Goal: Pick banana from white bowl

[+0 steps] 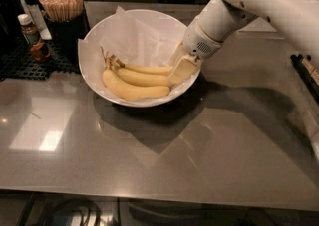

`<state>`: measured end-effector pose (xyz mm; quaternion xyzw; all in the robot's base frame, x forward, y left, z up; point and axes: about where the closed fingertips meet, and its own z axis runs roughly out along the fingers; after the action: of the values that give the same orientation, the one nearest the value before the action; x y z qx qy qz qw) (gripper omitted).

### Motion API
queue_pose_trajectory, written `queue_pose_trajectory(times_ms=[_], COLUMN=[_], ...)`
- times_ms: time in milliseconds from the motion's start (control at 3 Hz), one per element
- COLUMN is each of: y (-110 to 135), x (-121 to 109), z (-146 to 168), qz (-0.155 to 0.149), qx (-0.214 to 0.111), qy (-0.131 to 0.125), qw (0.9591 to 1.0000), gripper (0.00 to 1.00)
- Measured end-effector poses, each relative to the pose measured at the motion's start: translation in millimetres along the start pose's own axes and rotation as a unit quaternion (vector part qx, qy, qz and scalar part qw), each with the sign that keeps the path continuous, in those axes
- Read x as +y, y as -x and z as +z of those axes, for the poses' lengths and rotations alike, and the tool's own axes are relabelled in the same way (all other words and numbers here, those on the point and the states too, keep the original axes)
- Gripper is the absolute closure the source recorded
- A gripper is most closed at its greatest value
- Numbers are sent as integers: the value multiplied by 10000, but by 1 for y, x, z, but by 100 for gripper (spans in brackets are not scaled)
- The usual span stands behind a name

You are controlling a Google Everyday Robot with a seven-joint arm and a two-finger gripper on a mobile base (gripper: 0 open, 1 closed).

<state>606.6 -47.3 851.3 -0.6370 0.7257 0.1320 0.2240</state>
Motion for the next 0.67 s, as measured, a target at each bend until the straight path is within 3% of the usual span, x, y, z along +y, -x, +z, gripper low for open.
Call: queue_pose_trajectory(times_ms=[333,667], y=[-5,-11], x=[0,1], z=[-3,-7], qz=[83,175], qx=[47,131], qy=[-19,-32], qw=[10000,9998], gripper=[69,92])
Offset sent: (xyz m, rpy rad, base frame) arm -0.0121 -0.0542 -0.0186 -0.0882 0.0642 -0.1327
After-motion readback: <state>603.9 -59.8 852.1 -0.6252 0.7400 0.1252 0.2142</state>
